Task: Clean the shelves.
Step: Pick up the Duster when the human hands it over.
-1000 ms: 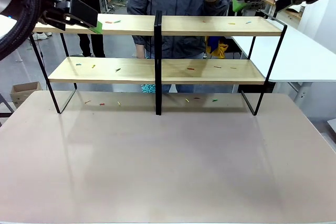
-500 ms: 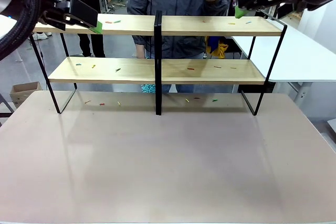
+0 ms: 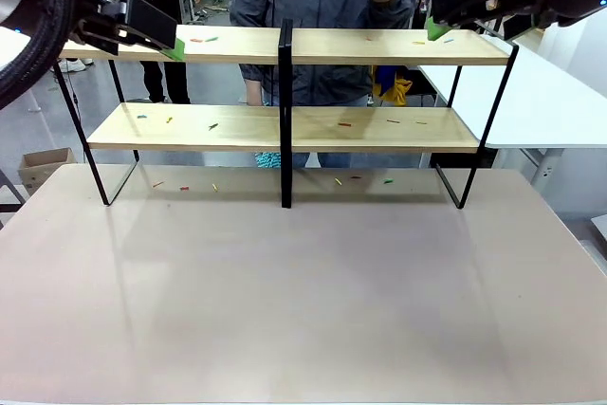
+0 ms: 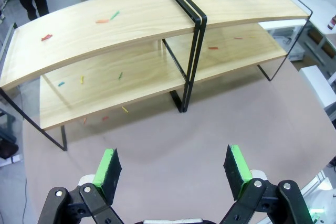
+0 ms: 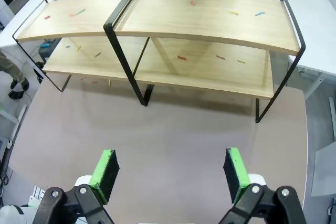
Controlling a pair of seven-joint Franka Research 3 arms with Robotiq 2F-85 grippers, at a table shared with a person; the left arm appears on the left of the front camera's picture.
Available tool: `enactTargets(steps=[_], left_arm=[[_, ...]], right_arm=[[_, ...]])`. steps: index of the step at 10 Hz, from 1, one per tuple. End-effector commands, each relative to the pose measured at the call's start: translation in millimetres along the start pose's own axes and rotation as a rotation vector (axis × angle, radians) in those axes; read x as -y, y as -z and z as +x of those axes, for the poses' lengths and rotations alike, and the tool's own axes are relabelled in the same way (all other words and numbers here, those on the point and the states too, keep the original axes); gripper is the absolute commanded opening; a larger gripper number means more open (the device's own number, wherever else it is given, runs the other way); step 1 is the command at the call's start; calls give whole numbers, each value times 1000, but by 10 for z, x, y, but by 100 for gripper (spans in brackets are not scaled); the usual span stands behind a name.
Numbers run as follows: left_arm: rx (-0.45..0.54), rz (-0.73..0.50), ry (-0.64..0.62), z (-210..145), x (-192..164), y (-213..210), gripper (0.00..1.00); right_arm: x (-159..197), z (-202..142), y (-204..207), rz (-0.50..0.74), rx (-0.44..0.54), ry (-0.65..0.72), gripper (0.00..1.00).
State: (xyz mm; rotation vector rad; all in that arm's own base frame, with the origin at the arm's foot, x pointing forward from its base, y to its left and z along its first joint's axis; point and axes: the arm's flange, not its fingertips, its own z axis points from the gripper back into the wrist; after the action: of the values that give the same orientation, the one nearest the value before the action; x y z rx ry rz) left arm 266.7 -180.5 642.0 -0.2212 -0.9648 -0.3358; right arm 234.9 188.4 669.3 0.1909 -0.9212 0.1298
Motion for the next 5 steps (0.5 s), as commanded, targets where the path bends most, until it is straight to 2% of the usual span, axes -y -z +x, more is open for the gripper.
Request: enactTargets(steps=[1,3,4,5], left_arm=[[0,3,9,2,-11,-11,100],[0,3,9,2,-11,-11,100],[0,3,9,2,-11,-11,100],[0,3,9,2,-11,-11,100]], right_arm=[[86,124,30,66,-48,68,100],[691,825,277,424,-324,323,100],[1054,1053,466,571,-462,441,100],[1094,1007,473,309,-432,569,100]])
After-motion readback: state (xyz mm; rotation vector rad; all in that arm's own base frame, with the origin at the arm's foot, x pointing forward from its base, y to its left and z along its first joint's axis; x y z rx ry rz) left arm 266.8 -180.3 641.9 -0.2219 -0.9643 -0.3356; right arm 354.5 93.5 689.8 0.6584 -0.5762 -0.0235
